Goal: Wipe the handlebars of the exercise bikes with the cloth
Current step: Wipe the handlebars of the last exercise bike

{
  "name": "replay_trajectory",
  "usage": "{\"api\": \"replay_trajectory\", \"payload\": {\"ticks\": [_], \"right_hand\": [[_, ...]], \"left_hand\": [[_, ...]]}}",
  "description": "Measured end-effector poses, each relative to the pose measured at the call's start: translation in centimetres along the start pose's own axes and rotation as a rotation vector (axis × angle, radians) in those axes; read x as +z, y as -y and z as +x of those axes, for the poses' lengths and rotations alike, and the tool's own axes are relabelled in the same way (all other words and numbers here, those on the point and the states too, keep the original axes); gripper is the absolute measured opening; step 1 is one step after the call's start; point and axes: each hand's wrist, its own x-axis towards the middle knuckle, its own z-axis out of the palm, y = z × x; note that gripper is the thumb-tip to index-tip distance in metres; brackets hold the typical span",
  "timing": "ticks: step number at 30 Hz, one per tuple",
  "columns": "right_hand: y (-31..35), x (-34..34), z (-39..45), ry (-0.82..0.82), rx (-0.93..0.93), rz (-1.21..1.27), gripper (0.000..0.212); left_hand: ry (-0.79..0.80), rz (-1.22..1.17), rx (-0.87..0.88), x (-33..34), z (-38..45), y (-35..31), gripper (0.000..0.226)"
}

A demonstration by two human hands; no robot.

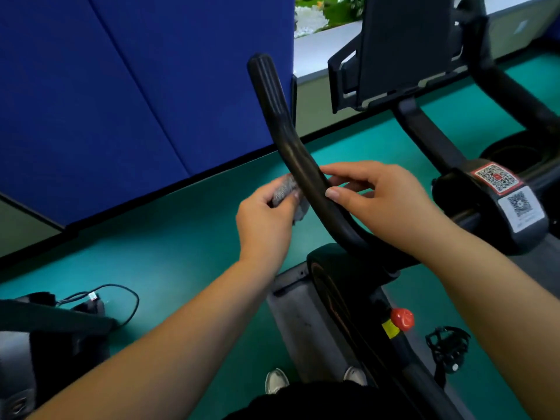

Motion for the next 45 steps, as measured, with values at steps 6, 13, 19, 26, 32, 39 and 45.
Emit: {"api": "replay_trajectory", "payload": {"ticks": [6, 13, 19, 26, 32, 39, 45], "right_hand": [[0.1, 0.3, 0.8, -0.015, -0.019, 0.002, 0.035], [0.4, 0.0, 2.8, 0.013, -0.083, 0.009, 0.033], [0.3, -0.3, 5.1, 0.095, -0.134, 0.017, 0.039], [0.3, -0.2, 6.3, 0.091, -0.165, 0.049, 0.039], [0.4, 0.0, 6.9, 0.129, -0.131, 0.065, 0.047], [1.8, 0.6, 7.4, 0.083, -0.089, 0.083, 0.049], [2.3, 2.3, 8.1, -0.029, -0.033, 0.062, 0.048]], "left_hand": [[0.099, 0.031, 0.021, -0.1, -2.1, 0.2, 0.036], [-0.055, 0.058, 0.049, -0.7, 3.7, -1.2, 0.030], [0.033, -0.002, -0.030, 1.2, 0.1, -0.5, 0.028], [-0.101, -0.064, 0.010, 0.9, 6.5, -2.7, 0.028], [-0.084, -0.024, 0.076, -0.7, 7.8, -2.5, 0.026], [-0.012, -0.092, 0.093, -1.4, 10.8, -4.5, 0.026], [0.038, -0.292, -0.050, -1.9, 14.4, -7.4, 0.016]]}}
